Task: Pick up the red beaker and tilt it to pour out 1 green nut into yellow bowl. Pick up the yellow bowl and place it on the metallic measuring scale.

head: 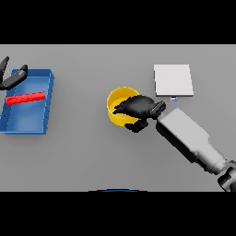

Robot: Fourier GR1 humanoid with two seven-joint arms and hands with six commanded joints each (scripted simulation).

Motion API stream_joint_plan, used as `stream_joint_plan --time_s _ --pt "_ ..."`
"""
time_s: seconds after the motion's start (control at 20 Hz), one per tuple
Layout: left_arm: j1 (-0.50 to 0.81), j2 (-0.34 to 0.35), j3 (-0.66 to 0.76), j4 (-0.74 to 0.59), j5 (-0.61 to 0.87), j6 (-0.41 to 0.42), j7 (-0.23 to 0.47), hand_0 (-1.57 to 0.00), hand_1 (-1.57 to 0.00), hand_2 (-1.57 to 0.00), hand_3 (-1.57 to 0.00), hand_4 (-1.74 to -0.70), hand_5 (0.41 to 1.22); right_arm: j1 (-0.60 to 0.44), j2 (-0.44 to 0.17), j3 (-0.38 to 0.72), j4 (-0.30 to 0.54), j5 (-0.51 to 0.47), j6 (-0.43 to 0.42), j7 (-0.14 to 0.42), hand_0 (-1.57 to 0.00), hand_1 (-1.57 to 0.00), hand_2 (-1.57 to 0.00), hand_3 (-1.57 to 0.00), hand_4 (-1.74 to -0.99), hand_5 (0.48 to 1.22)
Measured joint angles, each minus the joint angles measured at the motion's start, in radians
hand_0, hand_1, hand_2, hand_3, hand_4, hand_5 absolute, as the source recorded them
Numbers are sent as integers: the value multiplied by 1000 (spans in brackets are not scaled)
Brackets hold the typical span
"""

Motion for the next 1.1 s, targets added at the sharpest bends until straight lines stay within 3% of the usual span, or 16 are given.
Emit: stream_joint_plan --time_s 0.05,0.15,0.2,0.35,0.4,0.6,0.9,1.05,1.1 --pt "-7 -2 -2 8 -5 3 5 1 1 1 1 -788 710 10 0 8 -1 5 -7 -5 -678 -640 -594 -572 -1435 1010" --pt "-10 1 1 12 -3 0 3 1 1 1 1 -787 707 5 -2 6 2 -2 -13 -31 -999 -975 -945 -792 -1540 1086" --pt "-6 2 2 8 1 -4 -13 1 1 1 1 -787 707 1 -12 3 1 -7 -4 -48 -1114 -1094 -1071 -882 -1578 1113" --pt "-9 2 -3 5 -9 4 0 1 1 1 1 -784 711 3 -23 2 -13 -20 17 -54 -1337 -1327 -1246 -1066 -1658 1166" --pt "-15 5 -3 9 -8 -4 4 1 1 1 1 -784 710 8 -20 5 -29 -21 30 -19 -1384 -1376 -1287 -1106 -1674 1177" --pt "-2 1 -1 -5 5 -10 -4 1 1 1 1 -786 704 3 -32 -4 -43 -39 58 -12 -1494 -1491 -1362 -1198 -1714 1203" --pt "-3 5 -7 -21 -5 0 15 1 1 1 1 -770 705 -13 -86 -43 -127 -78 110 24 -1551 -1550 -1481 -1157 -1734 1216" --pt "-5 1 -3 -8 4 -8 6 1 1 1 1 -782 702 -7 -133 -65 -194 -93 142 47 -1561 -1560 -1433 -1215 -1737 1219" --pt "-2 3 -2 -16 9 -12 -1 1 1 1 1 -788 702 -4 -139 -72 -213 -89 144 79 -1563 -1562 -1447 -1199 -1738 1219"
